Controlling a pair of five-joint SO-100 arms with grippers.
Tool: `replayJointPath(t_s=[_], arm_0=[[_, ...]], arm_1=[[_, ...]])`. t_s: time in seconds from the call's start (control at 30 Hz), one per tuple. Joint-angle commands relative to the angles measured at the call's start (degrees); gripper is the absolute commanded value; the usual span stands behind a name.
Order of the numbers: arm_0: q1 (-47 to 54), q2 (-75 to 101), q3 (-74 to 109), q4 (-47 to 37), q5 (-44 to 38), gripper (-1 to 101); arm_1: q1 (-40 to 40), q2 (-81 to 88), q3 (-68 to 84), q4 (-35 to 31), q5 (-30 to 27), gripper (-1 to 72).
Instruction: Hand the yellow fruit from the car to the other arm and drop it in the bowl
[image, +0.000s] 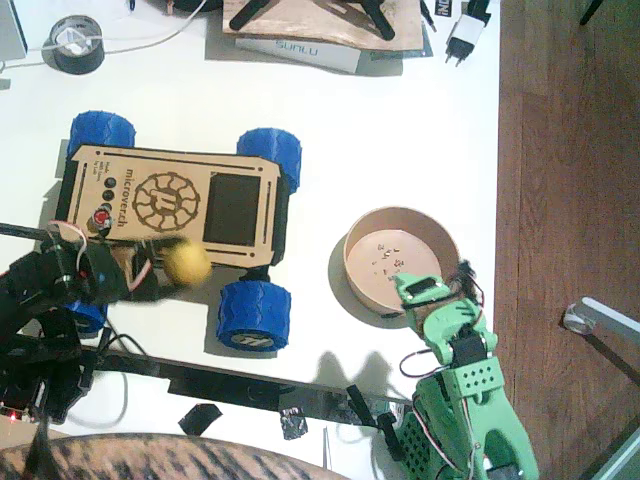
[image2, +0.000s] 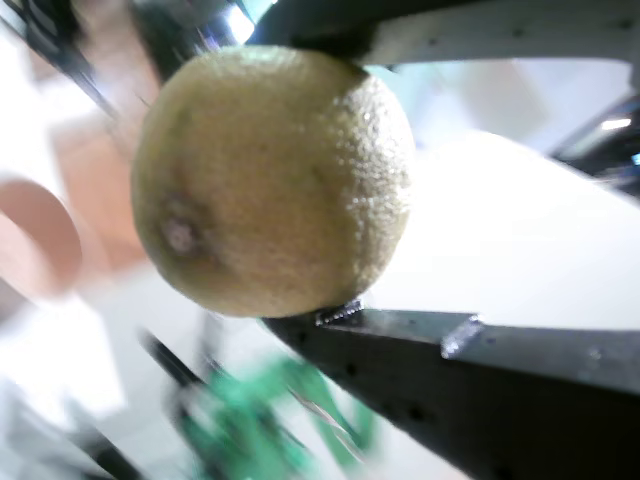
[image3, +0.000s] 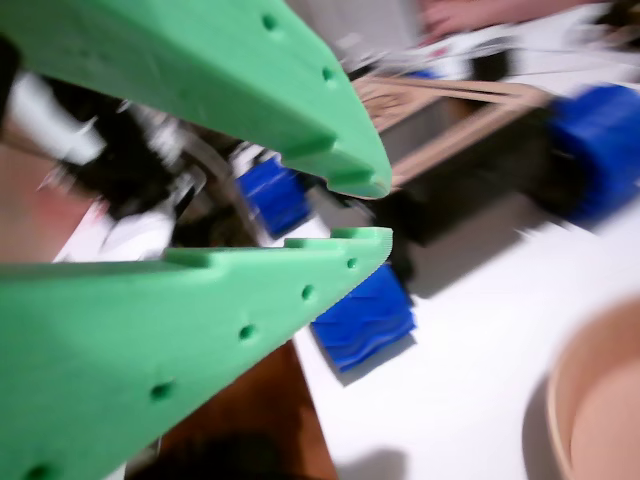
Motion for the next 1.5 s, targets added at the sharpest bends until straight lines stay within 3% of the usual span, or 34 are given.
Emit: replayJointPath(t_s=[0.0, 0.13, 0.33, 0.47, 0.57, 0.77, 0.93, 1.1, 1.3, 1.33, 1.47], arm_0=[[5.7, -1.9, -1.4, -4.4, -4.3, 0], [12.6, -9.6, -1.4, -15.0, -5.8, 0], [17.5, -24.1, -1.4, -38.1, -6.2, 0], [17.8, -28.8, -1.4, -41.4, -12.0, 0], [17.8, -29.7, -1.4, -38.0, -16.3, 0], [17.8, -29.5, -1.2, -35.9, -16.7, 0], [17.8, -24.2, 6.5, -42.6, -16.9, 0], [17.8, -15.2, 19.7, -50.6, -16.9, 0], [17.8, -1.6, 29.0, -49.8, -17.0, 0], [17.8, 0.0, 29.4, -48.6, -17.0, 0], [17.8, 2.2, 29.7, -46.8, -17.0, 0]], arm_1=[[-2.6, -2.0, -5.4, -1.8, -4.0, 0.1], [-9.6, -3.0, -7.2, -1.8, -12.0, 0.0], [-19.2, -0.8, -3.3, -6.1, -24.3, 0.0], [-23.4, 0.9, 0.4, -10.0, -32.7, 0.0], [-26.5, 0.2, 1.3, -12.0, -38.8, 0.0], [-32.0, 0.2, 4.6, -12.0, -49.5, 0.0], [-32.8, 1.1, 5.0, -10.8, -52.7, -0.1], [-36.4, 2.9, 5.4, -4.9, -53.8, -0.1], [-41.2, 6.2, 4.0, -1.9, -53.6, 0.0], [-41.5, 6.3, 3.5, -2.1, -53.5, 1.0], [-41.7, 5.2, 2.1, -1.8, -53.0, 16.6]])
